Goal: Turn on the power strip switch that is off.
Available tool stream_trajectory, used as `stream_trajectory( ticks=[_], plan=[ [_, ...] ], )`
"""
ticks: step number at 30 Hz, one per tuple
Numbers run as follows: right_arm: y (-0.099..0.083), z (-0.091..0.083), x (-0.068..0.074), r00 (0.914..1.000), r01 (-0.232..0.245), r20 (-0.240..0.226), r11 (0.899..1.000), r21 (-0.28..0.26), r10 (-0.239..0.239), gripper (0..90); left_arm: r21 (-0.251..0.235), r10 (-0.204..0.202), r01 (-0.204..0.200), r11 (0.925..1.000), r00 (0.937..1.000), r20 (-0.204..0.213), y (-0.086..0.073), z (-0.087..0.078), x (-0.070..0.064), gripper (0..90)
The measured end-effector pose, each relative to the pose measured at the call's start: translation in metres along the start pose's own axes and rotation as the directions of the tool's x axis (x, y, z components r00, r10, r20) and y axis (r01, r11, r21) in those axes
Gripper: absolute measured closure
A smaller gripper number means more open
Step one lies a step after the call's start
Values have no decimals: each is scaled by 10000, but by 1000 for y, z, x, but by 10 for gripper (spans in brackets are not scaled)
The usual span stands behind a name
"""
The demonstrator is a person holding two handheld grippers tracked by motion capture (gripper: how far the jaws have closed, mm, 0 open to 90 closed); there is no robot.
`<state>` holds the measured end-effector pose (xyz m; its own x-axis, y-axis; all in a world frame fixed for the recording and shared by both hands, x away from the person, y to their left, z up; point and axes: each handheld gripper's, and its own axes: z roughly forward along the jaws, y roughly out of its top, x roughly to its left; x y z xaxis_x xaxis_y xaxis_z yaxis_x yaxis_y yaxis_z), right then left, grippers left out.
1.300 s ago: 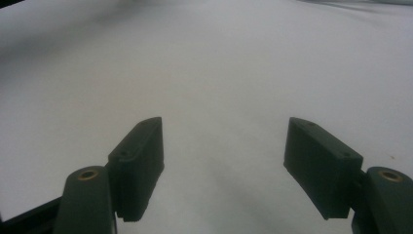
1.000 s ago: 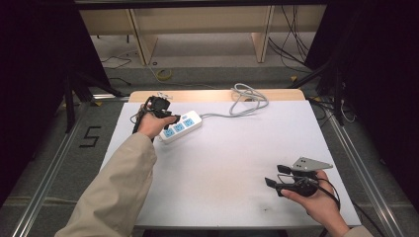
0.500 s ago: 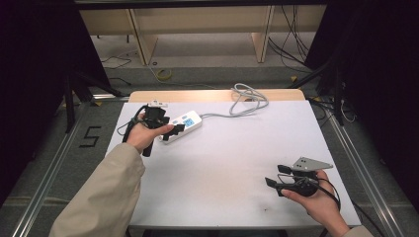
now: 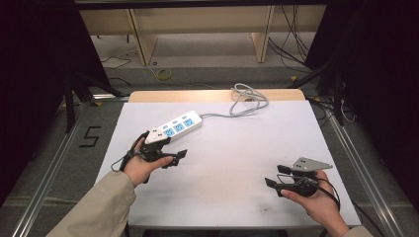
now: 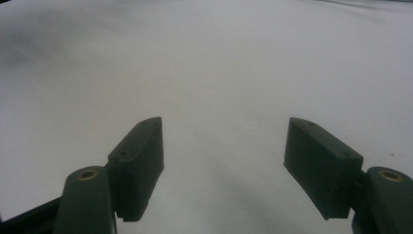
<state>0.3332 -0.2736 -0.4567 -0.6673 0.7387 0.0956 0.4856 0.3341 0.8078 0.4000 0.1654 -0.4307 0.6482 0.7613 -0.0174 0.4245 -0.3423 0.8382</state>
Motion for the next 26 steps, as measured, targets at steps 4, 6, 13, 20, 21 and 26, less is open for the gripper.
stream_trajectory(
  ticks=[4,6,13,20,21,26],
  plan=[
    [0,0,0,10000,11,-4,10000,15,-11,310,227,112,-114,9997,9999,80,-16,-4,-10,213],
    [0,0,0,10000,14,1,10000,18,-14,310,342,209,-213,9992,9997,135,-24,-9,-15,209],
    [1,0,1,10000,65,-19,10000,41,-65,309,467,674,-685,9966,9974,239,-38,-18,-28,214],
    [0,-1,1,10000,95,-14,10000,5,-95,309,671,1131,-1153,9911,9929,356,-40,-18,-33,207],
    [0,-1,1,10000,92,2,10000,15,-92,309,684,1130,-1153,9910,9929,368,-40,-18,-33,207],
    [1,0,1,10000,96,-19,9999,42,-96,309,923,1295,-1354,9865,9893,667,-40,-11,-44,210]
  ],
)
